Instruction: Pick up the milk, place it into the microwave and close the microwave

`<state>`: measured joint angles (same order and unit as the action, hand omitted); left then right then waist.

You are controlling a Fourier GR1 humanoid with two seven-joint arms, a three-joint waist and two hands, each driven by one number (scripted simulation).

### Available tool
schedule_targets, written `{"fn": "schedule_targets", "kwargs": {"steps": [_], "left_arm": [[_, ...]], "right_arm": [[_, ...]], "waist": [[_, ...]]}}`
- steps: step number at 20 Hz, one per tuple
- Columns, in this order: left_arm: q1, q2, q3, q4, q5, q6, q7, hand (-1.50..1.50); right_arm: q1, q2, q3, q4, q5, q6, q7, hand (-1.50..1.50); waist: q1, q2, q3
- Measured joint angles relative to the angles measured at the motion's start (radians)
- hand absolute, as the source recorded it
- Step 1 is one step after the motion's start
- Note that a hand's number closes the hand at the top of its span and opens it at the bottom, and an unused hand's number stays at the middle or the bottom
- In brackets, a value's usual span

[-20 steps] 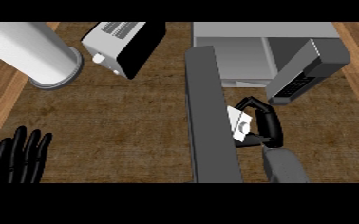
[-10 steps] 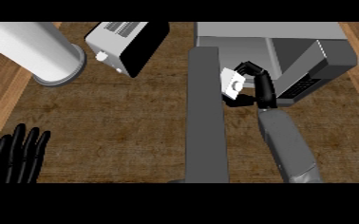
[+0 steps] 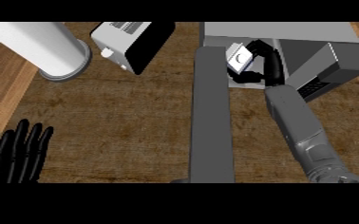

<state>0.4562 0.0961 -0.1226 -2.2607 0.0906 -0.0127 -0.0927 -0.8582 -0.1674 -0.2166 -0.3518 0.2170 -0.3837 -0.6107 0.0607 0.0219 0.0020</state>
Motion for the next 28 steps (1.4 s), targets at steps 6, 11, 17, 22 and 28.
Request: {"fn": "schedule_targets", "kwargs": {"steps": [6,11,17,22,28], "left_arm": [[-0.01,0.006,-0.008,0.015,-0.014,-0.011,-0.009,-1.5],[-0.015,0.013,-0.01,0.01,-0.031,-0.009,0.008,-1.5],[-0.04,0.03,0.011,0.031,-0.036,-0.019,0.007,-1.5],[-0.037,0.028,-0.001,0.018,-0.053,-0.016,0.012,-1.5],[-0.032,0.019,-0.012,0.041,-0.077,-0.014,-0.014,-1.5]], "right_arm": [[-0.054,-0.049,-0.029,0.073,0.028,-0.183,-0.029,1.5],[-0.109,-0.063,0.025,0.159,0.107,-0.24,-0.011,-1.5],[-0.166,-0.044,0.069,0.228,0.162,-0.225,0.016,-1.5],[-0.193,-0.026,0.068,0.25,0.165,-0.202,0.027,-1.5],[-0.205,-0.024,0.043,0.249,0.147,-0.218,0.026,-1.5]], "waist": [[0.023,0.012,0.001],[0.041,0.017,0.001],[0.052,0.022,0.001],[0.052,0.021,0.002],[0.042,0.018,0.002]]}}
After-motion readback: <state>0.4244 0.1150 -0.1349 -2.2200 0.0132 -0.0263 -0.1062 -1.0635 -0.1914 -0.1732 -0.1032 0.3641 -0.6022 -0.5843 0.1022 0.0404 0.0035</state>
